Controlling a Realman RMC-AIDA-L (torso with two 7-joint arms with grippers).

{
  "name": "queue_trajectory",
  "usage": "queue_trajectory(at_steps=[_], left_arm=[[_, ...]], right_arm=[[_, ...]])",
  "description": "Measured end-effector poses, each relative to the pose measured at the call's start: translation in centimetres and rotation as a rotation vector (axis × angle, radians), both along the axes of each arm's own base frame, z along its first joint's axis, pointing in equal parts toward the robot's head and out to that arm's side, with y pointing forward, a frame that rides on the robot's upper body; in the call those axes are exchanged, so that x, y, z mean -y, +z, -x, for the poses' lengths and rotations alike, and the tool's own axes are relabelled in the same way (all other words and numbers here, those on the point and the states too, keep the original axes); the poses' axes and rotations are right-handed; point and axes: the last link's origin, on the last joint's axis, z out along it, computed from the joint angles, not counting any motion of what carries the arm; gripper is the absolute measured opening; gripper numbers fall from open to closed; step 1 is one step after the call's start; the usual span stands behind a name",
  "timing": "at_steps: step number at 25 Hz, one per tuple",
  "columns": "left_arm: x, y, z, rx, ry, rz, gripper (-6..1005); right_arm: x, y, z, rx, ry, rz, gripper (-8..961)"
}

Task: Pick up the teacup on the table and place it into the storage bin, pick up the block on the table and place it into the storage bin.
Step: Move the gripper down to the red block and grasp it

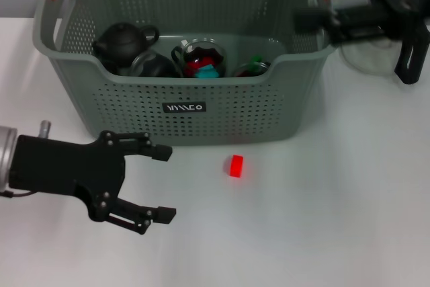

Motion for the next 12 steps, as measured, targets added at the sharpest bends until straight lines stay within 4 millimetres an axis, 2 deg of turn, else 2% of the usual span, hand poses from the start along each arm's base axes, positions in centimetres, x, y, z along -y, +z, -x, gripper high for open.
queue_trajectory(at_steps=[5,12], left_arm=[[-0.8,-0.5,-1.0,-0.035,-0.072,0.013,962],[-2.1,-2.3,-1.5,-0.120,-0.097,0.003,963]], right_arm=[[1.3,-0.4,-3.2,0.129,-0.044,0.137,931],[0.9,-3.2,-8.8,0.293,-0.269,0.283,931]])
